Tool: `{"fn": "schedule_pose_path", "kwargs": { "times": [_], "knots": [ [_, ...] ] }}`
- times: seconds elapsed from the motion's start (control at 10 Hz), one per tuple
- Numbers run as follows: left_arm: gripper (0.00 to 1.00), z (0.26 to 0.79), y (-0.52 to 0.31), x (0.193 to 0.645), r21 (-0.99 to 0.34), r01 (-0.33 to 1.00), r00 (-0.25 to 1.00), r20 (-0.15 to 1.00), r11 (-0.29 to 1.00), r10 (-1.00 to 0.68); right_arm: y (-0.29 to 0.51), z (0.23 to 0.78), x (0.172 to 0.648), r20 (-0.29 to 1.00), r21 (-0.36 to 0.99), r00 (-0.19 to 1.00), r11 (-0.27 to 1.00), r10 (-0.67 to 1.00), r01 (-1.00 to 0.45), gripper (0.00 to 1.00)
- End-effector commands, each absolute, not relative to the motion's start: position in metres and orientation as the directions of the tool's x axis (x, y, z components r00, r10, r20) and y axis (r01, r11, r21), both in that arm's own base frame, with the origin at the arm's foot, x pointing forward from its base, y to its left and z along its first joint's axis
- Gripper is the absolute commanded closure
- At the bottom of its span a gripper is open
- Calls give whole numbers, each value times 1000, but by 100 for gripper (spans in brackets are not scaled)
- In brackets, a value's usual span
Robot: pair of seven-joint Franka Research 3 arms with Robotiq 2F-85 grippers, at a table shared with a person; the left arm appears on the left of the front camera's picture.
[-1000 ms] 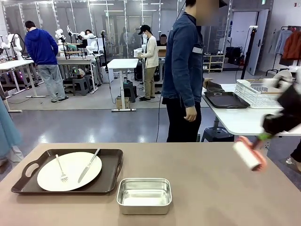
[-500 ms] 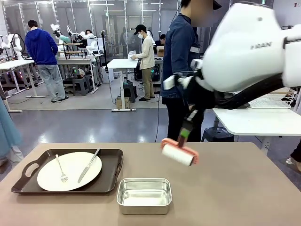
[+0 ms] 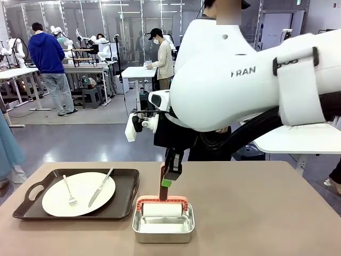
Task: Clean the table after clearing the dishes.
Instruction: Place the Lint Roller back on top of the Airtight Container.
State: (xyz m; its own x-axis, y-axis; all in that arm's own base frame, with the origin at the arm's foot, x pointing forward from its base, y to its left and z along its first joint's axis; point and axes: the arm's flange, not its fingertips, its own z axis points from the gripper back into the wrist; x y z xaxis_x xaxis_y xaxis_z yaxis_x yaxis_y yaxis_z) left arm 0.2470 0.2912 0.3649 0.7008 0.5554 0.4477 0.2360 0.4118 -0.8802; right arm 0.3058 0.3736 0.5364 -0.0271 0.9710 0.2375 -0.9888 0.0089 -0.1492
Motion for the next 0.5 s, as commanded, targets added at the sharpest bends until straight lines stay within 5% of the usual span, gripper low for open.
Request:
{"fn": "schedule_pose_path", "kwargs": {
  "times": [0.0, 0.4],
  "knots": [
    [0, 366, 292, 245, -878, 241, 699, 452, 413, 554, 369, 538, 308, 237, -133, -4, 28, 971, -991, 78],
    [0, 366, 292, 245, -878, 241, 699, 452, 413, 554, 369, 538, 308, 237, -133, -4, 28, 971, -991, 78]
  ]
}}
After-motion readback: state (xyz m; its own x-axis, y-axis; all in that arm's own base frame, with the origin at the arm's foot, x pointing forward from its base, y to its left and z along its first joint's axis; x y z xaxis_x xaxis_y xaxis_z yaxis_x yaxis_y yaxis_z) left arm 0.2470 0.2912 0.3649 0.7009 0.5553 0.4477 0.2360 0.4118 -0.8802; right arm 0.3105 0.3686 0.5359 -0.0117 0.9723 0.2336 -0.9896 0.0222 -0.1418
